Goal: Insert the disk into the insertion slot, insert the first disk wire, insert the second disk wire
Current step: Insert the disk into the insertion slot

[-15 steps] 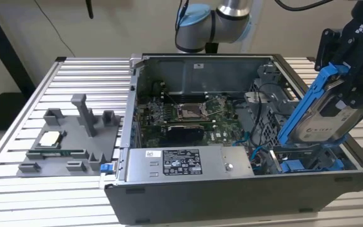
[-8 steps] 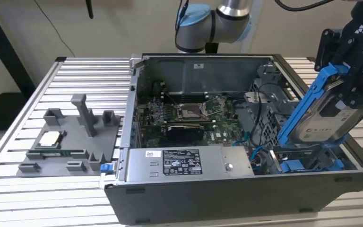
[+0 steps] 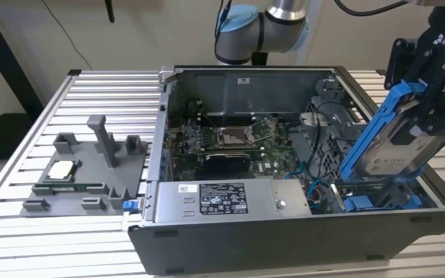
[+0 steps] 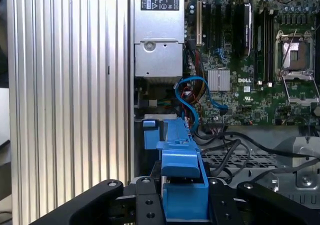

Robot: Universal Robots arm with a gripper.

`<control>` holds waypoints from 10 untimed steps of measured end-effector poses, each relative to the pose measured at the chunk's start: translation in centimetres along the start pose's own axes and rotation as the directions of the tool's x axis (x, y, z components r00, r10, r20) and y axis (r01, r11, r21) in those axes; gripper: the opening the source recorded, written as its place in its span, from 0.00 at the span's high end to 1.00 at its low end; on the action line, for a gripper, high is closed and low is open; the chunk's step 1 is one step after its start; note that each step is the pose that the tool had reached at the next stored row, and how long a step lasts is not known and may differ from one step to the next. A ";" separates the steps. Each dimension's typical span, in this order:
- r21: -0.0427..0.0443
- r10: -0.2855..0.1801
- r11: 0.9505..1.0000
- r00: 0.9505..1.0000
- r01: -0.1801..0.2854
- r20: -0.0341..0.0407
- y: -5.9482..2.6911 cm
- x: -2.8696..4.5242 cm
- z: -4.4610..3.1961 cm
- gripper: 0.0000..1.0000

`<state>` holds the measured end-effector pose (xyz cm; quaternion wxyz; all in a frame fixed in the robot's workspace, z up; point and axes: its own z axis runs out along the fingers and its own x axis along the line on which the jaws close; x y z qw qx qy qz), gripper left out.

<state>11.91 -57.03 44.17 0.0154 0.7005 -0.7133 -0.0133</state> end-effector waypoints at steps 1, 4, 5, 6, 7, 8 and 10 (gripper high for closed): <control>0.000 0.000 1.000 1.000 0.000 0.000 0.00 0.00 0.05 0.67; 0.000 0.000 1.000 1.000 0.000 0.000 -0.01 0.00 0.13 0.67; 0.000 0.000 1.000 1.000 0.000 0.000 -0.01 0.00 0.13 0.67; 0.000 0.000 1.000 1.000 0.000 0.000 -0.01 0.00 0.13 0.67; 0.000 0.000 1.000 1.000 0.000 0.000 -0.01 0.00 0.14 0.67; 0.000 0.000 1.000 1.000 0.000 0.000 -0.01 0.00 0.14 0.67; 0.000 0.000 1.000 1.000 0.000 0.000 -0.01 0.00 0.14 0.67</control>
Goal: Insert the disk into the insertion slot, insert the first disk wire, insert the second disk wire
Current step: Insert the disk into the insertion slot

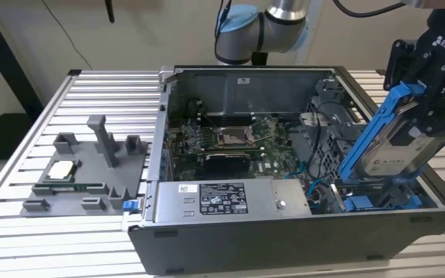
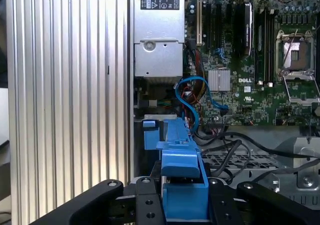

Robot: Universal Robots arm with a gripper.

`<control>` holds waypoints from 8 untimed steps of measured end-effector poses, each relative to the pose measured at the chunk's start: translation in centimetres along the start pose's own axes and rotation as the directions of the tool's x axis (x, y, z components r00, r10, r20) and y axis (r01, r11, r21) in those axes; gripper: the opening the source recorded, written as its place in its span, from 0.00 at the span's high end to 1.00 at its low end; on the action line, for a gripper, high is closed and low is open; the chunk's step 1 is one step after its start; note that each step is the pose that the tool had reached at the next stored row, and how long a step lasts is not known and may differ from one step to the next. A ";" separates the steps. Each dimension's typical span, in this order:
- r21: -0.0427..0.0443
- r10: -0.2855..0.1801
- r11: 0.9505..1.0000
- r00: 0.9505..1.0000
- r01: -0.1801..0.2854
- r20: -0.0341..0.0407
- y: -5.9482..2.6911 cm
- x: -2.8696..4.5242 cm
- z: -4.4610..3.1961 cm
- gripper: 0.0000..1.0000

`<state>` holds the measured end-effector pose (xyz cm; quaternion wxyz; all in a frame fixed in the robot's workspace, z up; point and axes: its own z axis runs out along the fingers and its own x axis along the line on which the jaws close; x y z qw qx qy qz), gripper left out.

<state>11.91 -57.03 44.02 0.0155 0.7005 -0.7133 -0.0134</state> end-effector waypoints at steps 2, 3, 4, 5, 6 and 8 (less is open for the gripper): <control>0.000 0.000 1.000 1.000 0.000 0.000 0.00 0.00 0.07 0.67; -0.001 0.000 1.000 1.000 0.000 0.000 0.00 0.00 0.13 0.67; -0.002 0.000 1.000 1.000 0.000 0.000 0.00 0.00 0.20 0.67; -0.002 0.000 1.000 1.000 0.000 0.000 -0.01 0.00 0.31 0.67; -0.003 0.000 1.000 1.000 0.000 0.000 -0.05 0.01 0.42 0.67; -0.004 0.000 1.000 1.000 0.000 0.000 -0.18 0.05 0.67 0.67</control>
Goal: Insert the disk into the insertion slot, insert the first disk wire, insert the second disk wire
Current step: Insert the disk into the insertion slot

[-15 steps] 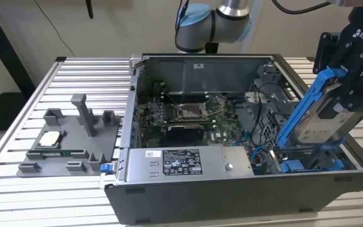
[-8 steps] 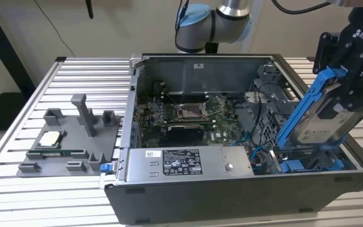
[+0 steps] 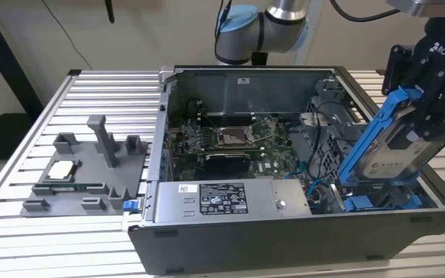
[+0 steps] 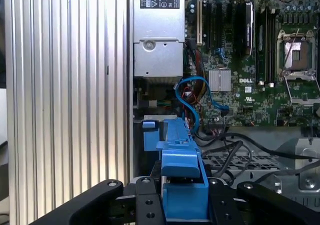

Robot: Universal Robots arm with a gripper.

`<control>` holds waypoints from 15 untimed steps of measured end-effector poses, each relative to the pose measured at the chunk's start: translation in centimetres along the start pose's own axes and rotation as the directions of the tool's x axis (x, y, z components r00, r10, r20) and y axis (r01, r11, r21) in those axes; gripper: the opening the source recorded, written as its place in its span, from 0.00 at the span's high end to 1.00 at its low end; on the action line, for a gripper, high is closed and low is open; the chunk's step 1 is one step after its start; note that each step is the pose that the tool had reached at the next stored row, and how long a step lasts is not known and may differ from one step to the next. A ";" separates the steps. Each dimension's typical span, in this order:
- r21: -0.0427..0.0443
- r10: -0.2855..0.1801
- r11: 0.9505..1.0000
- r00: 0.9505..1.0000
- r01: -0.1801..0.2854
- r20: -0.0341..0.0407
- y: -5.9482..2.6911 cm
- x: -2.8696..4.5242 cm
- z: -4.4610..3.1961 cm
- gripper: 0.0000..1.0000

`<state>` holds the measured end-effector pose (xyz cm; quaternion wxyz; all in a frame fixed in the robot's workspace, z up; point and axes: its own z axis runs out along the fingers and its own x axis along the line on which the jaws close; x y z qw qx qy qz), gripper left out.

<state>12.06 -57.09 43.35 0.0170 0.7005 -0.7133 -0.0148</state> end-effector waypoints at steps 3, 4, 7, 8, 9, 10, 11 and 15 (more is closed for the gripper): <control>-0.001 0.000 1.000 1.000 0.000 0.000 -0.17 0.07 0.49 0.67; -0.001 0.000 1.000 1.000 0.000 0.000 -0.18 0.07 0.66 0.67; -0.002 0.000 1.000 1.000 0.000 0.000 -0.21 0.07 0.96 0.67; -0.002 0.000 1.000 1.000 0.000 0.000 -0.21 0.07 1.00 0.67; -0.002 0.000 1.000 1.000 0.000 0.000 -0.21 0.07 1.05 0.67; -0.002 0.000 1.000 1.000 0.000 0.000 -0.22 0.07 1.07 0.67; -0.002 0.000 1.000 1.000 0.000 0.000 -0.21 0.07 1.06 0.67; -0.002 0.000 1.000 1.000 0.000 0.000 -0.22 0.07 1.08 0.67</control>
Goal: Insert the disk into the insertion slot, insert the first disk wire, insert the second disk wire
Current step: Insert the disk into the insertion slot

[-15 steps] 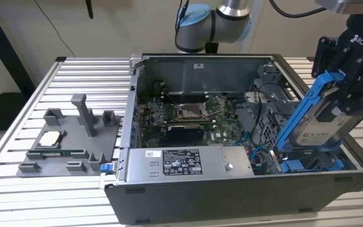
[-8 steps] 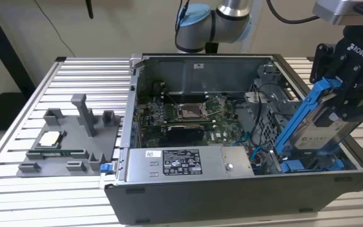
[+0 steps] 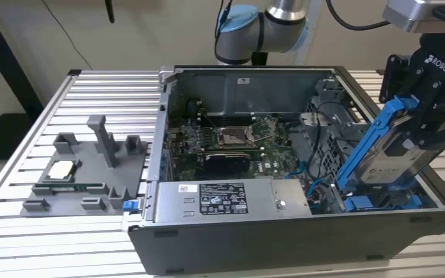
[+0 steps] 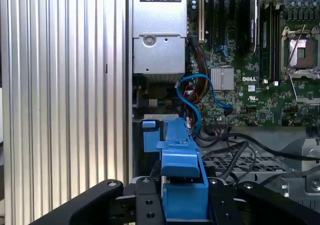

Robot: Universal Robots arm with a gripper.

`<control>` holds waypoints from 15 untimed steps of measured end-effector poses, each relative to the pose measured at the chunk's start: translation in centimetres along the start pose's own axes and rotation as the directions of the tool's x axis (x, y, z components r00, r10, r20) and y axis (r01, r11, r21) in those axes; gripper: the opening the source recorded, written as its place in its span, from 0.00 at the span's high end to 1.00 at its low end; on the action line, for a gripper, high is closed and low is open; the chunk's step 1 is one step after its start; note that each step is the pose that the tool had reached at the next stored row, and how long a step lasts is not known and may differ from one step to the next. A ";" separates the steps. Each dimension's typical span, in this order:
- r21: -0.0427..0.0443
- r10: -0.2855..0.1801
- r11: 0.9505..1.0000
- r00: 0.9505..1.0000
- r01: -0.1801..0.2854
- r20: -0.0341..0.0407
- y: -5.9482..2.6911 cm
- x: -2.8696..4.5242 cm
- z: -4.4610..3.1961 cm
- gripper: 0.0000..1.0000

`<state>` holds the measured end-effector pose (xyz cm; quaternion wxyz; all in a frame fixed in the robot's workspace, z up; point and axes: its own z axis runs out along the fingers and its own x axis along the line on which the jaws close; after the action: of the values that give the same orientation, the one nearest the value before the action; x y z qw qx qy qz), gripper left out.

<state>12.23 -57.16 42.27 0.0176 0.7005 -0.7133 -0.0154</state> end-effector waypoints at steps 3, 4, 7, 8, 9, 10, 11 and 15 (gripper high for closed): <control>0.000 0.000 1.000 1.000 0.000 0.000 0.00 0.00 0.01 0.67; 0.000 0.000 1.000 1.000 0.000 0.000 0.00 0.00 0.02 0.67; 0.000 0.000 1.000 1.000 0.000 0.000 -0.01 0.00 0.21 0.67; 0.000 0.000 1.000 1.000 0.000 0.000 -0.02 0.00 0.31 0.67; 0.000 0.000 1.000 1.000 0.000 0.000 -0.02 0.00 0.40 0.67; 0.000 0.000 1.000 1.000 0.000 0.000 -0.05 0.00 0.43 0.67; 0.000 0.000 1.000 1.000 0.000 0.000 -0.09 0.01 0.46 0.67; -0.002 0.000 1.000 1.000 0.000 0.000 -0.53 0.01 0.64 0.67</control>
<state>12.73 -57.18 41.60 0.0182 0.7006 -0.7132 -0.0160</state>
